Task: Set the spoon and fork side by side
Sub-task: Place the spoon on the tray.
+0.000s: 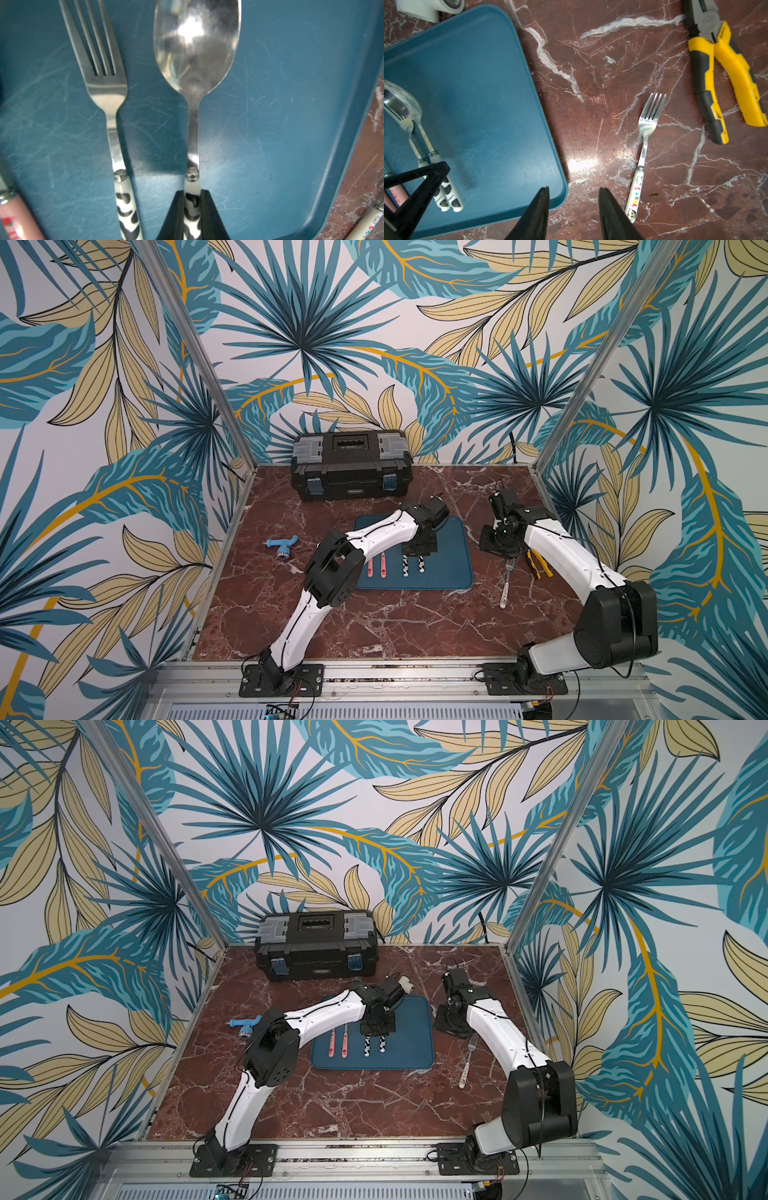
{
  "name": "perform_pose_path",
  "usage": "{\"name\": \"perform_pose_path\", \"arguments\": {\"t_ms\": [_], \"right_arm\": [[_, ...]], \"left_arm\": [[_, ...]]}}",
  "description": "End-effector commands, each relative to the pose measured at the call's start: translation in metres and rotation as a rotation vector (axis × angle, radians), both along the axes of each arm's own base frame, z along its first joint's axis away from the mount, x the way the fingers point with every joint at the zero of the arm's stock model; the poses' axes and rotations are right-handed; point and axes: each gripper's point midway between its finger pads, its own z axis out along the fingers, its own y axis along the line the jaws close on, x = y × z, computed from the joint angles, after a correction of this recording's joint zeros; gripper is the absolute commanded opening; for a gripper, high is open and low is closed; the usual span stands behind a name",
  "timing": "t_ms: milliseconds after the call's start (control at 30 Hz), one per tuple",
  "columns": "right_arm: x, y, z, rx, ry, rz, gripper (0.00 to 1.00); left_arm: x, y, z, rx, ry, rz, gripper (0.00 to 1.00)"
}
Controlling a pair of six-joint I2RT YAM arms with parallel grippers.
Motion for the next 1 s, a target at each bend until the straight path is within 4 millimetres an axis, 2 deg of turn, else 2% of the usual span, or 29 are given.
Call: {"name": "perform_pose_path", "arguments": {"t_ms": [0,267,467,767,967], "right_arm": [[-0.003,0.0,-0.002,0.011,-0.003,0.009,0.46],[-0.003,0.0,-0.003,0.021,-0.002,0.006,0.46],[-0.003,0.0,-0.003,0.022,0.001,0.001,0.46],[-0.003,0.0,-0.003,0.025,0.001,-0.001,0.46],[-0.003,0.0,-0.005,0.03,0.003,-0.002,0.46]], "left_arm": [[0.001,0.006,0.003,-0.018,0.006,0.012,0.08],[-0.002,0.016,-0.005,0.012,0.012,0.015,0.08],[-0.002,0.014,-0.009,0.004,0.02,0.01,0.08],[-0.005,0.006,-0.001,-0.009,0.014,-0.01,0.08],[-0.009,0.0,-0.003,-0.022,0.023,-0.014,0.08]]}}
